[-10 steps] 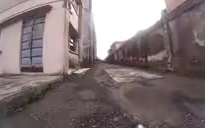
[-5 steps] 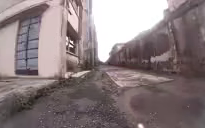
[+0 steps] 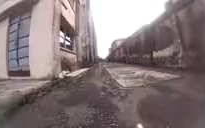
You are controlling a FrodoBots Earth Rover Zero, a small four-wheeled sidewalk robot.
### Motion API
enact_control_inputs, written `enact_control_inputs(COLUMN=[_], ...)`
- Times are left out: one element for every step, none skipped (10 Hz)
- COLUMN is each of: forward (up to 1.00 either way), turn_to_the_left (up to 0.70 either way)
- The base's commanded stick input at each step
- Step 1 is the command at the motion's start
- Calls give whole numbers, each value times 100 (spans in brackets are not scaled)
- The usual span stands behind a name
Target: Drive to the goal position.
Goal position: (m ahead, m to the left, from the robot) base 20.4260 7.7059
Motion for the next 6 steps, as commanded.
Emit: enact_control_inputs(forward=[70, 70, 70, 70, 70, 70], turn_to_the_left=[0, -1, -22, -28, -7, 0])
